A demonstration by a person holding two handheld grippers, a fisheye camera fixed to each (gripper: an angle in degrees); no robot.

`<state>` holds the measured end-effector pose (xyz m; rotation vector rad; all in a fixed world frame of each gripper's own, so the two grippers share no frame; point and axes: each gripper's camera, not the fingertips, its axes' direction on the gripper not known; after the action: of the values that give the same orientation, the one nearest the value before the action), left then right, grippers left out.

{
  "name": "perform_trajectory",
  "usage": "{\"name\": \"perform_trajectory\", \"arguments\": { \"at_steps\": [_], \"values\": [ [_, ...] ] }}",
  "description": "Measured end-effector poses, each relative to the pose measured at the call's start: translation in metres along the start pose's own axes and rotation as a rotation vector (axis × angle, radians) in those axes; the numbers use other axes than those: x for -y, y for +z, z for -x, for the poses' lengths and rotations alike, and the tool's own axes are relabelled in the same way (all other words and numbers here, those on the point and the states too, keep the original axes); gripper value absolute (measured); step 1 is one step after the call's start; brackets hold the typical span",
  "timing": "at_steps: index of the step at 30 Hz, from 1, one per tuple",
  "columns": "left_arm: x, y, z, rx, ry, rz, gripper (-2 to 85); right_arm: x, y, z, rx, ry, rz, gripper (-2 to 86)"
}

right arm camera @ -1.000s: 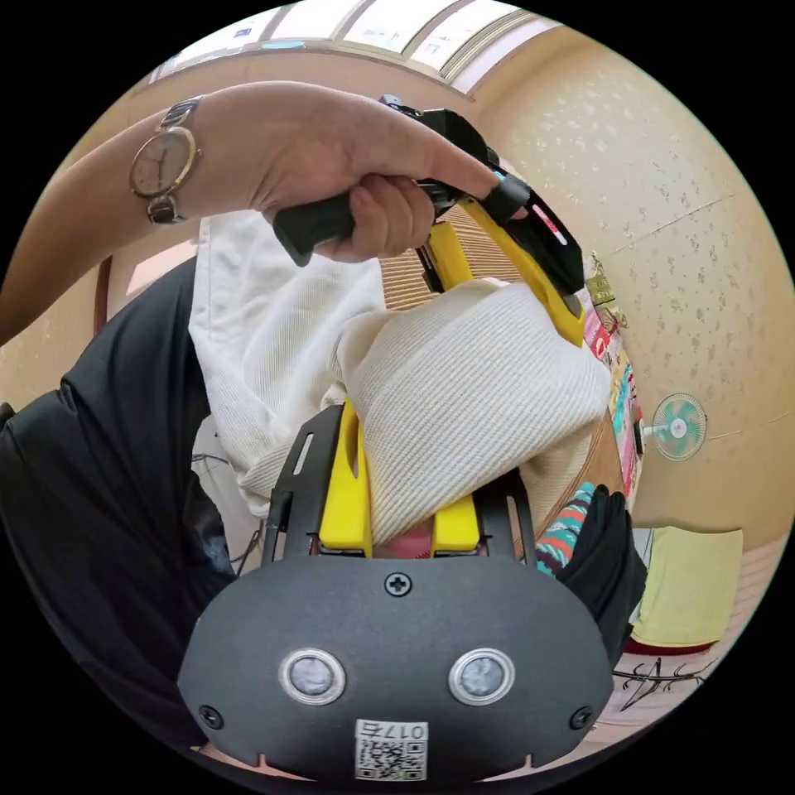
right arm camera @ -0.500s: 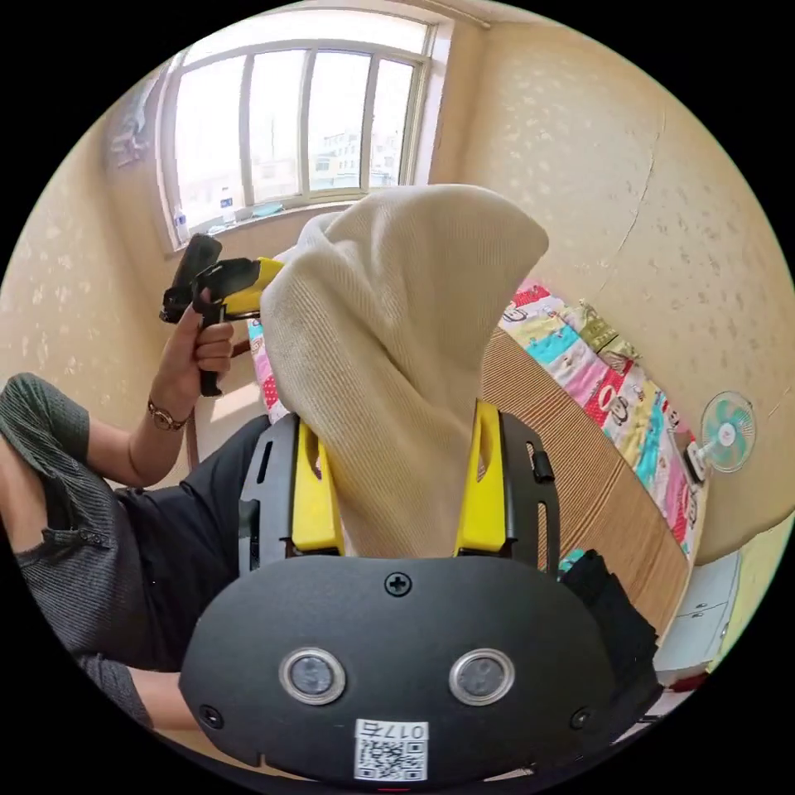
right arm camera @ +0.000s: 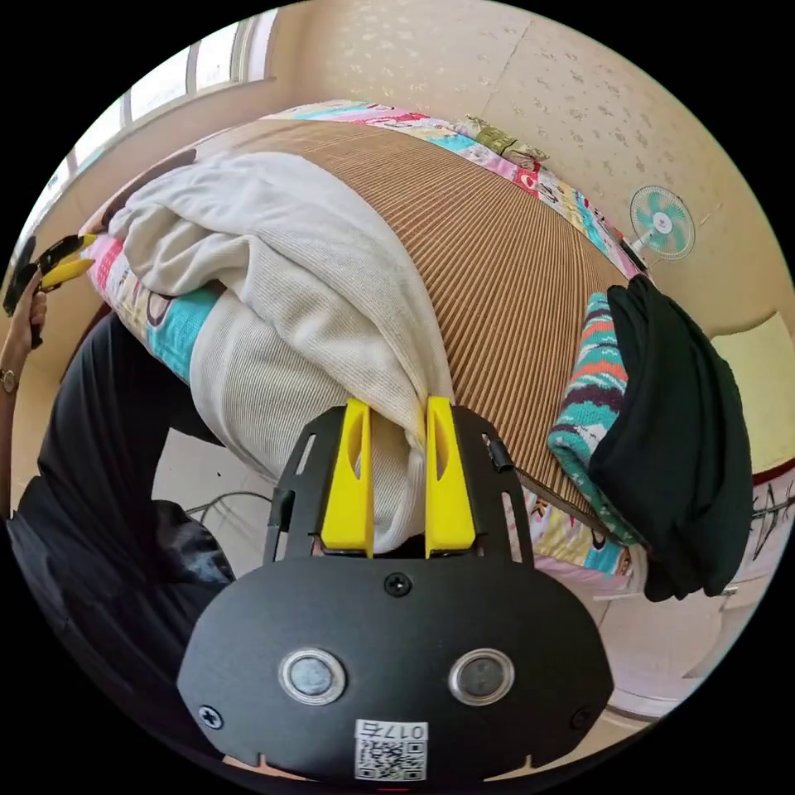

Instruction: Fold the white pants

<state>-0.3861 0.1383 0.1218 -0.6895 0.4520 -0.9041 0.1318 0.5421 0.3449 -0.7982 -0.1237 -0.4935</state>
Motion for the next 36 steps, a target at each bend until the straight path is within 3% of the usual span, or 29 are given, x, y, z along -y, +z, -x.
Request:
{"name": "perform_trajectory", "arguments": {
  "at_steps": [2, 7, 10, 12, 14, 16, 18, 22, 24, 26, 28, 30, 32, 36],
  "values": [
    [0.004, 0.0, -0.004, -0.072, -0.037, -0.03, 16.7, 0.029, -0.023, -0.012, 0.006, -0.018, 0.067, 5.1],
    [0.018, 0.014, -0.018, -0.176, -0.118, -0.045, 17.3, 0.027, -0.196, -0.022, -0.244, 0.103, -0.509, 4.2],
    [0.026, 0.03, -0.033, -0.125, -0.145, -0.049, 16.6, 0.029, -0.213, -0.014, -0.464, 0.155, -0.639, 4.1],
    [0.032, 0.049, -0.045, -0.117, -0.164, -0.019, 11.9, 0.029, -0.19, -0.024, -0.451, 0.196, -0.676, 4.2],
    [0.035, 0.06, -0.058, -0.101, -0.146, -0.002, 8.0, 0.036, -0.158, -0.043, -0.278, 0.195, -0.554, 4.4],
    [0.042, 0.07, -0.074, -0.073, -0.075, 0.031, 4.0, 0.054, -0.106, -0.069, -0.043, 0.216, -0.238, 4.6],
    [0.059, 0.064, -0.098, -0.1, 0.066, 0.06, 2.5, 0.05, -0.083, -0.077, -0.002, 0.261, -0.148, 4.9],
    [0.066, -0.01, -0.142, -0.071, 0.243, -0.109, 1.4, 0.011, -0.106, -0.068, 0.047, 0.199, -0.317, 5.7],
    [0.044, -0.066, -0.165, 0.119, 0.317, -0.287, 2.1, 0.001, -0.109, -0.061, 0.127, 0.135, -0.318, 6.2],
    [0.027, -0.087, -0.149, 0.211, 0.216, -0.348, 3.1, -0.005, -0.101, -0.053, 0.248, 0.076, -0.28, 6.5],
    [0.018, -0.085, -0.105, 0.228, 0.076, -0.3, 4.1, -0.01, -0.078, -0.043, 0.388, 0.053, -0.208, 6.7],
    [-0.012, -0.067, -0.025, 0.134, -0.181, -0.255, 8.1, -0.015, -0.058, -0.036, 0.406, 0.058, -0.151, 6.9],
    [-0.049, -0.061, 0.003, 0.057, -0.26, -0.306, 10.9, -0.02, -0.044, -0.032, 0.403, 0.072, -0.107, 6.9],
    [-0.084, -0.052, -0.051, 0.094, -0.035, -0.382, 10.1, -0.033, -0.056, -0.048, 0.407, 0.102, -0.154, 7.0]
  ]
}}
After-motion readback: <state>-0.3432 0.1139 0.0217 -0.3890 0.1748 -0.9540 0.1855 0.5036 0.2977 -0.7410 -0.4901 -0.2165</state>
